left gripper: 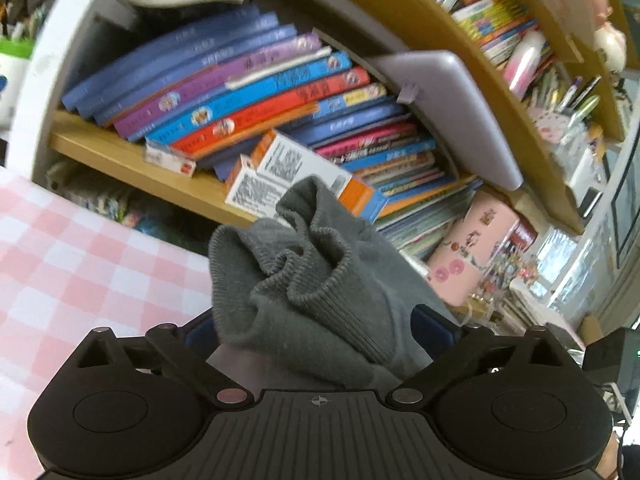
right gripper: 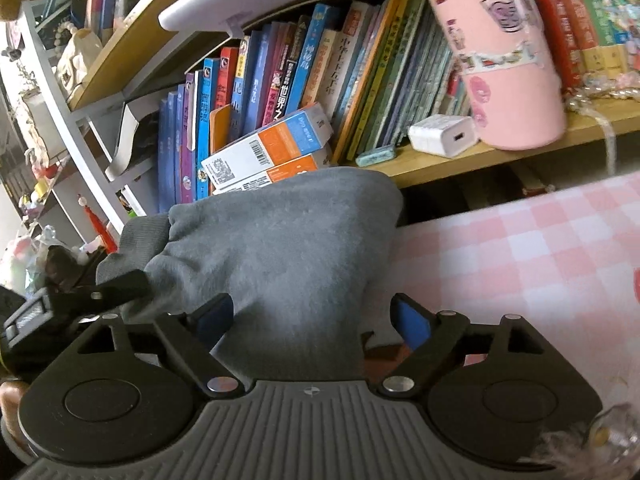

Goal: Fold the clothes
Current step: 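Open the left tool and release the folded sweatshirt onto the table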

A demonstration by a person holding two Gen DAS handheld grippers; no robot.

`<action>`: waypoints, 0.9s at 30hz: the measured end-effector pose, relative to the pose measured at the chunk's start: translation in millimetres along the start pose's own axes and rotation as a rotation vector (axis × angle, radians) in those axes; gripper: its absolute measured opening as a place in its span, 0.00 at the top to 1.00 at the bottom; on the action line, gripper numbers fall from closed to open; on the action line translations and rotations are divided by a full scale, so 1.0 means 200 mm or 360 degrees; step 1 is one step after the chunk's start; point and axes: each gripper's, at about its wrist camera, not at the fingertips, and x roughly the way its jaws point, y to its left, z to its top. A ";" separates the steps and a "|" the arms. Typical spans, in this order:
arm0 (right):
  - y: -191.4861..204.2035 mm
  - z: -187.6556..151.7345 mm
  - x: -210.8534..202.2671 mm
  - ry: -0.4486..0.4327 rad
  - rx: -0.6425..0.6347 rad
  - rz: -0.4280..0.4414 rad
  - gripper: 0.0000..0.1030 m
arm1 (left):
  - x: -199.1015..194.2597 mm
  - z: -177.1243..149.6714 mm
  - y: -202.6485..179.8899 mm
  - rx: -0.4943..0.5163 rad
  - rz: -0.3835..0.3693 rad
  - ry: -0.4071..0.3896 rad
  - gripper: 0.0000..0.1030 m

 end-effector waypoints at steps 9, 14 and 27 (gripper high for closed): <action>0.08 -0.15 -0.21 -0.0030 -0.0043 -0.0081 0.16 | -0.21 -0.09 -0.07 0.0018 0.0034 -0.0023 0.02; 0.16 -0.25 -0.34 -0.0052 -0.0095 -0.0154 0.10 | -0.32 -0.15 -0.15 0.0074 0.0038 -0.0027 0.02; 0.47 -0.45 -0.55 -0.0147 -0.0536 -0.0410 0.02 | -0.53 -0.31 -0.39 0.0379 0.0372 -0.0046 0.02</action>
